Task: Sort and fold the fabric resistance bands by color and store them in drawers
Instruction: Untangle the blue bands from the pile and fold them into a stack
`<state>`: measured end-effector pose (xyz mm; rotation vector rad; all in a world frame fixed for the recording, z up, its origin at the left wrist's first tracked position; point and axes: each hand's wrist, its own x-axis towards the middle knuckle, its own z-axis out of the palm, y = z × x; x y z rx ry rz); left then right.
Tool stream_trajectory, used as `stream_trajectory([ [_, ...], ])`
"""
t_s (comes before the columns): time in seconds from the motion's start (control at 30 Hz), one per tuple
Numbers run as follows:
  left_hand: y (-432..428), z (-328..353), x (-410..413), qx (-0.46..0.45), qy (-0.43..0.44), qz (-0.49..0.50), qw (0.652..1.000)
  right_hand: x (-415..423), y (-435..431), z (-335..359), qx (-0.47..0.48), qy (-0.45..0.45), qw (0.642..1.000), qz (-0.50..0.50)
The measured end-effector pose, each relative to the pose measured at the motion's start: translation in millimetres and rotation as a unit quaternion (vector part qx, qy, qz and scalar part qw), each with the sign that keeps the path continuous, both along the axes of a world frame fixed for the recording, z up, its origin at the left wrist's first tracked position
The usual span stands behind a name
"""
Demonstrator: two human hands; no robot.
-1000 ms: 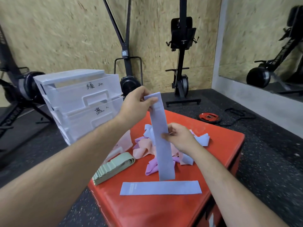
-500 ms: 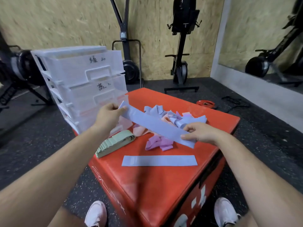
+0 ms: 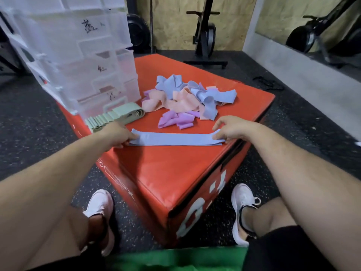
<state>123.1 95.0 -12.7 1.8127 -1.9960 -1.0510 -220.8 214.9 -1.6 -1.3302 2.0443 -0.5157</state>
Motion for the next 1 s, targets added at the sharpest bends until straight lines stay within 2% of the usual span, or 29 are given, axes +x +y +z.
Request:
stream_trajectory([
  [0.07,2,0,0,-0.016,-0.029,-0.013,0.999,0,-2,-2,0.000,0.011,1.000,0.004],
  [0.2,-2,-6,4,-0.038,-0.003,-0.001,0.999,-1,-5,-5,-0.004,0.027,1.000,0.013],
  [0.27,-3,-9,7,-0.041,0.004,-0.004,0.999,-2,-6,-6,-0.002,0.053,0.998,0.027],
  [0.33,-4,-11,10,-0.082,-0.029,-0.022,0.996,-2,-6,-6,0.001,0.100,0.994,0.052],
  [0.4,-8,-13,13,-0.162,-0.083,-0.063,0.981,-4,-5,-4,-0.005,0.155,0.985,0.073],
  [0.5,-11,-15,18,-0.247,-0.102,-0.192,0.944,-4,0,0,-0.009,0.130,0.986,0.103],
  [0.57,-7,-16,20,-0.243,-0.106,-0.257,0.929,-5,4,-2,-0.001,0.125,0.983,0.137],
  [0.63,-5,-17,20,-0.218,-0.121,-0.281,0.927,-5,7,-4,-0.006,0.147,0.978,0.148],
  [0.73,-6,-15,19,-0.216,-0.114,-0.290,0.926,-4,7,-4,-0.015,0.182,0.972,0.148],
  [0.87,-8,-9,12,-0.226,-0.158,-0.298,0.914,-1,9,3,-0.004,0.178,0.974,0.141],
  [1.0,-8,-1,-18,-0.257,-0.109,-0.299,0.912,0,6,7,-0.046,0.150,0.981,0.117],
])
